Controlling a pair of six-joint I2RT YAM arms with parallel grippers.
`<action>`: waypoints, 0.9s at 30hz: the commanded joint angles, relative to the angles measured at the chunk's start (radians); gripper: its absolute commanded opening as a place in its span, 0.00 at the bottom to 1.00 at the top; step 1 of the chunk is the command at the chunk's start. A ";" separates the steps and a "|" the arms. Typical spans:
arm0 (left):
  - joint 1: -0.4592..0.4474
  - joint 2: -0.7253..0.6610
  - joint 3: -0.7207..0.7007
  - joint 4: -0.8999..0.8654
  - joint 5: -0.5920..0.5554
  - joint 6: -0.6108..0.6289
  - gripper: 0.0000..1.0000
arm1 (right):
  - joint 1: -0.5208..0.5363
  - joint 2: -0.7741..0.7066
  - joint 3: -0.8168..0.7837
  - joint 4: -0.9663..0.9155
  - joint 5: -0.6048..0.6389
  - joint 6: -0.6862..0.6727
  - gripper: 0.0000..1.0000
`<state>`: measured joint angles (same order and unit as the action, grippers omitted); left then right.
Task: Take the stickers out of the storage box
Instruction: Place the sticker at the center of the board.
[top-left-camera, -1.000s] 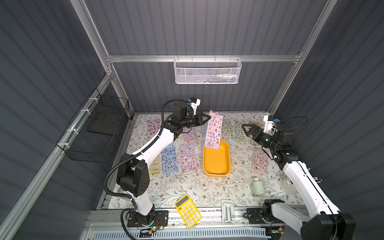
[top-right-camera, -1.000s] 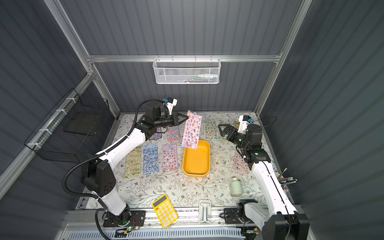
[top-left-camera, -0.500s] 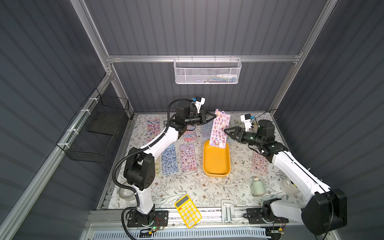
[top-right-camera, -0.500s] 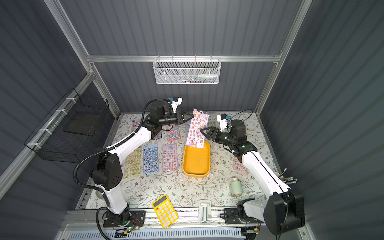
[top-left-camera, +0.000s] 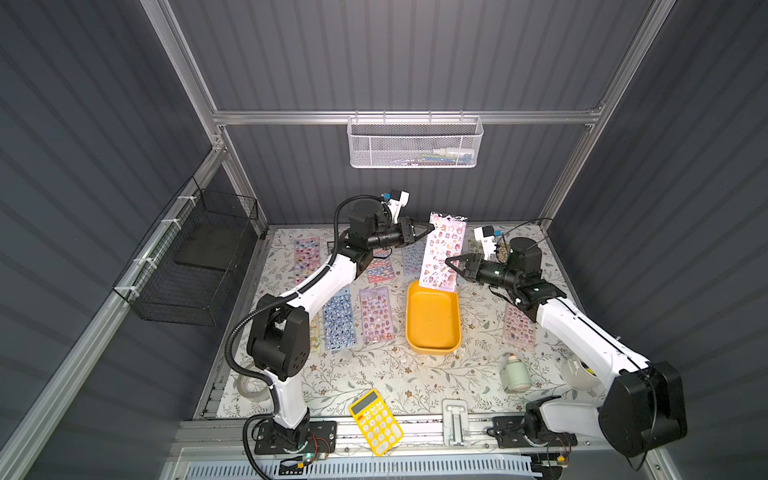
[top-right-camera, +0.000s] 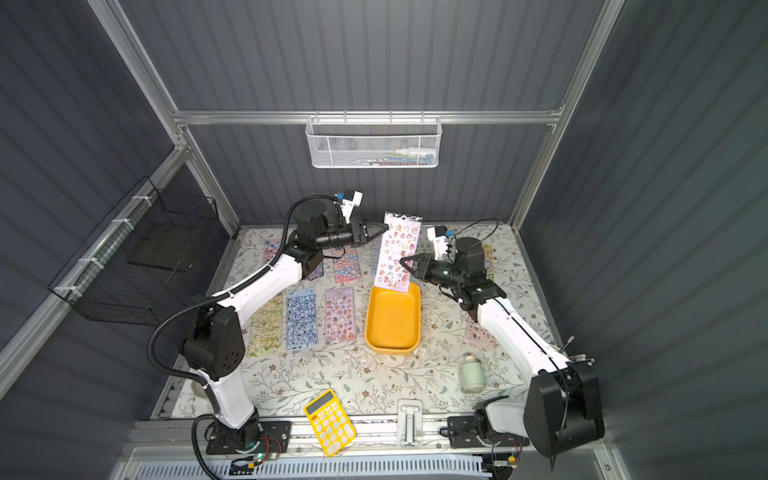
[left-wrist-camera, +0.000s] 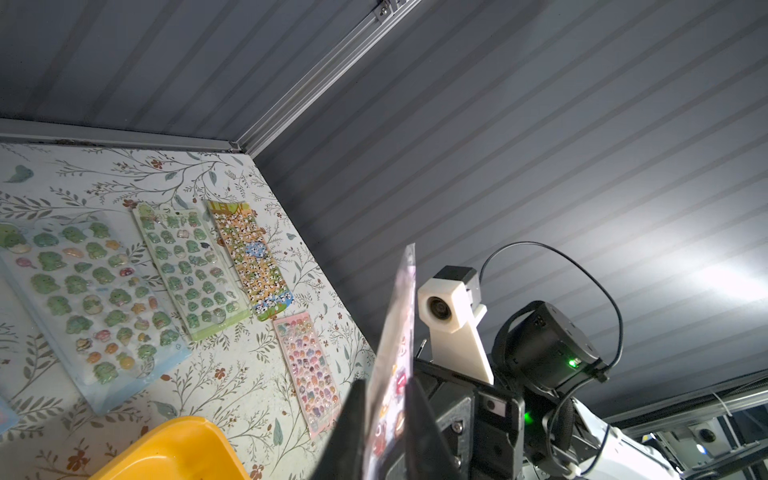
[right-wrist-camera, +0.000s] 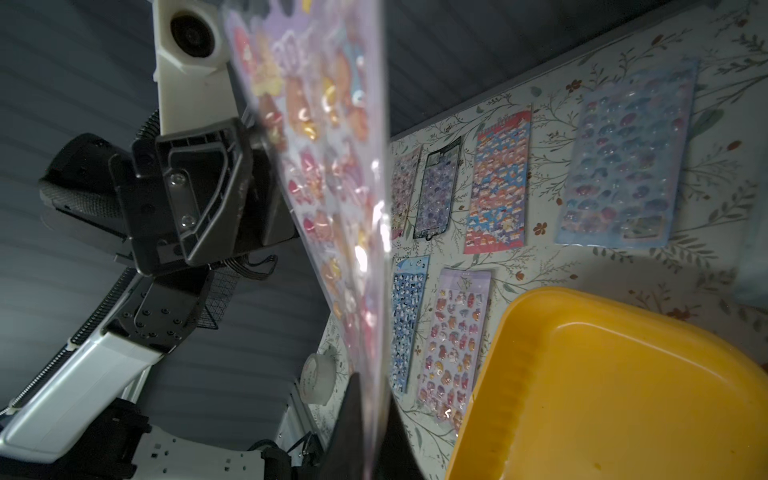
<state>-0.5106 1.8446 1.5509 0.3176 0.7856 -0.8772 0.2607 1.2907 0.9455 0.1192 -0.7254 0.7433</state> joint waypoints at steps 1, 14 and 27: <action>0.004 -0.036 -0.009 -0.015 -0.017 0.020 0.86 | -0.004 -0.035 0.038 -0.097 0.014 -0.045 0.00; 0.014 -0.155 0.045 -0.419 -0.323 0.315 1.00 | -0.079 -0.197 0.086 -0.812 0.182 -0.356 0.00; 0.047 -0.231 -0.034 -0.477 -0.397 0.353 1.00 | -0.248 -0.121 0.014 -1.044 0.326 -0.404 0.00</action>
<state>-0.4778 1.6634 1.5333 -0.1356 0.4156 -0.5549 0.0135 1.1355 0.9794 -0.8688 -0.4427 0.3614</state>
